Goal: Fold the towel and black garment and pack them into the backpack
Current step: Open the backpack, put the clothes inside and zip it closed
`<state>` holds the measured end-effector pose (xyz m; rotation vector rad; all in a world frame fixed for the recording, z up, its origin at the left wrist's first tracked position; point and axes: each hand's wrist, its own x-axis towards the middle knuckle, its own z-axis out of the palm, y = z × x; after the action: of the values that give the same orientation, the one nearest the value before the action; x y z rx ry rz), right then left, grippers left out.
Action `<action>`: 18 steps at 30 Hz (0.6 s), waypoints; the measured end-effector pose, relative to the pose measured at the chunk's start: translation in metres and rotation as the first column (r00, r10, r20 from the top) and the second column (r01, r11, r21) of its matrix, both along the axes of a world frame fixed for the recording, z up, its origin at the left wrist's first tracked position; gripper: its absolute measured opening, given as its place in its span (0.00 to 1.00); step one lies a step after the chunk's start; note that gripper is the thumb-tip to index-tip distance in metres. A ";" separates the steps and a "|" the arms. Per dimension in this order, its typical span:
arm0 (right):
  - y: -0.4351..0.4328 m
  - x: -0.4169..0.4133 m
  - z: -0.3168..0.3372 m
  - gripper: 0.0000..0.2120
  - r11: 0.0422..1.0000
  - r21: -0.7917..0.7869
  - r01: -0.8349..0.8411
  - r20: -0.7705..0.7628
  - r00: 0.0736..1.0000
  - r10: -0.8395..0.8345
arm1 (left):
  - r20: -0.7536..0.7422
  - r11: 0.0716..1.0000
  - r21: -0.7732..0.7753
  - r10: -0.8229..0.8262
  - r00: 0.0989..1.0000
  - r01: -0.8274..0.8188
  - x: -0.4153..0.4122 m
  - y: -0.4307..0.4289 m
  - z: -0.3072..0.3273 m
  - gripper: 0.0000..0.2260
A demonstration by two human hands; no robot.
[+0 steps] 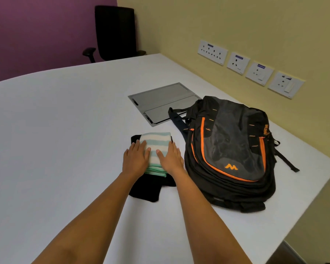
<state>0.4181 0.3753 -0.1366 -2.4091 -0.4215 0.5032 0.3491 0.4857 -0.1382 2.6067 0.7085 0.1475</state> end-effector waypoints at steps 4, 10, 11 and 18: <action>0.008 0.010 -0.023 0.34 0.997 -0.071 0.021 -0.065 0.998 -0.026 | -0.022 0.997 -0.072 -0.012 1.000 0.011 0.009 0.008 -0.017 0.23; 0.015 0.035 -0.032 0.52 0.963 0.057 0.264 -0.300 0.924 -0.235 | -0.007 0.993 -0.119 0.003 1.000 -0.004 0.010 0.011 -0.040 0.23; 0.017 0.041 -0.034 0.56 0.958 0.056 0.281 -0.342 0.907 -0.246 | 0.000 0.993 -0.119 0.009 1.000 -0.009 0.010 0.011 -0.042 0.23; 0.013 0.072 -0.024 0.38 0.954 0.124 0.273 -0.644 0.753 -0.132 | 0.020 0.994 -0.108 0.017 1.000 -0.015 0.010 0.008 -0.049 0.25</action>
<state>0.4899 0.3878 -0.1607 -1.8945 0.0892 1.0605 0.3595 0.4939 -0.1872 2.4940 0.7103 0.1375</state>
